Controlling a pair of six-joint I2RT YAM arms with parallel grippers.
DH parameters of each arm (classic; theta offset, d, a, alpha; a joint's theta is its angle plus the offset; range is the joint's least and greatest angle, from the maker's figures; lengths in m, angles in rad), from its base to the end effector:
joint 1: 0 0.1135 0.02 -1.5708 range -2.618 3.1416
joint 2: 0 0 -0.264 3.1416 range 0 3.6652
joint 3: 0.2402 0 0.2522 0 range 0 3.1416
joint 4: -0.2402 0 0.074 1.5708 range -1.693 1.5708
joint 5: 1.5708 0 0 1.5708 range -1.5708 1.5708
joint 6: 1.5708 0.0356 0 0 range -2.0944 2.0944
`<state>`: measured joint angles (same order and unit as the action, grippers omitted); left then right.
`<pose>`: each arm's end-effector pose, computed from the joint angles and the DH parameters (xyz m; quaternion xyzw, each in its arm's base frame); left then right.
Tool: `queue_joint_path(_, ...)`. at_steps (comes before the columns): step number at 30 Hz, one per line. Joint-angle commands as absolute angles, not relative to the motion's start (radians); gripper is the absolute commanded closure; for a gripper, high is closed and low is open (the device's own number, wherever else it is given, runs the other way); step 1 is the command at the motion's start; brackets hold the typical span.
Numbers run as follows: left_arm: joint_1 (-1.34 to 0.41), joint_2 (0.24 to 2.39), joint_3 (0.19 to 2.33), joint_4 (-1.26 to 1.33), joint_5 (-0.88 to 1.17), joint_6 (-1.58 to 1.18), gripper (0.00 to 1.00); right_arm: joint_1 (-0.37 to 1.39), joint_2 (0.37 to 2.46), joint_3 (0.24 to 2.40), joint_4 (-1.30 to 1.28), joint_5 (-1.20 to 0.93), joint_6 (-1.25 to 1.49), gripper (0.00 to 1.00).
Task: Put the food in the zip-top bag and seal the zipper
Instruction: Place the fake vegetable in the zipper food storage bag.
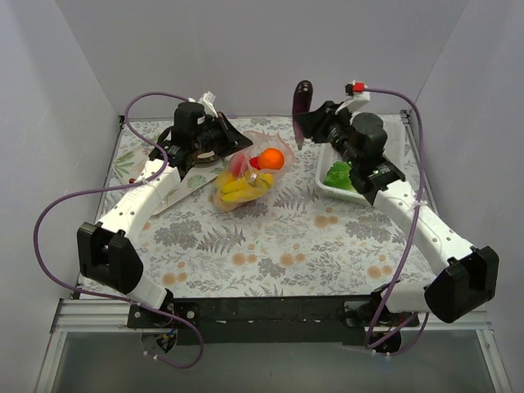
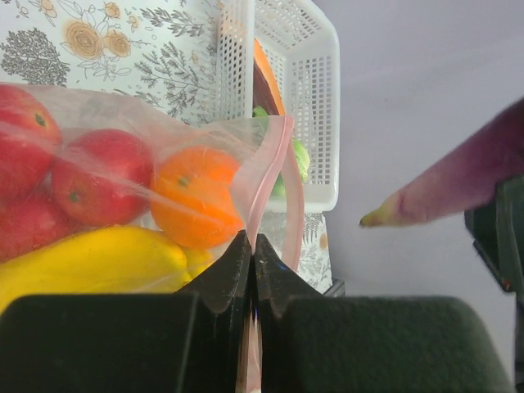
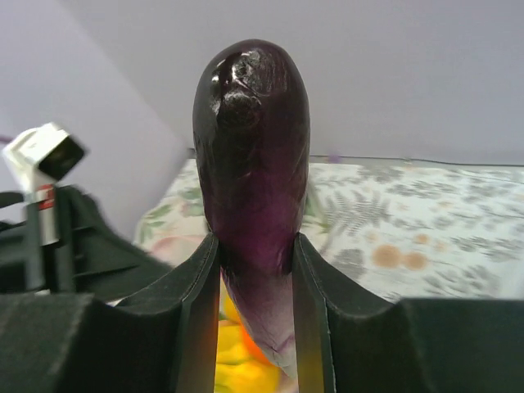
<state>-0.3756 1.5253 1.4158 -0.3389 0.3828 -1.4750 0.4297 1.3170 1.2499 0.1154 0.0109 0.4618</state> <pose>0.3249 -0.1424 0.3637 -0.3479 0.7616 -0.5143 0.1857 0.2834 0.1295 0.4178 0.0150 0.6897 0.3087 0.6548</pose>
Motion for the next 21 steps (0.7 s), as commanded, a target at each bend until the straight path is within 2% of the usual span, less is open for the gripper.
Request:
queue_joint_path(1,-0.371,1.511,1.479,-0.334,0.437,-1.5,1.0,0.587,1.296,1.148,0.553,0.121,0.517,0.99)
queue_joint_path(9,-0.359,1.519,1.488,-0.341,0.532,-1.558,1.0,0.779,1.373,1.039,0.891,0.287,0.44,0.99)
queue_joint_path(21,-0.307,1.516,1.427,-0.27,0.713,-1.712,1.0,0.847,1.468,0.861,1.215,0.4,0.327,0.99)
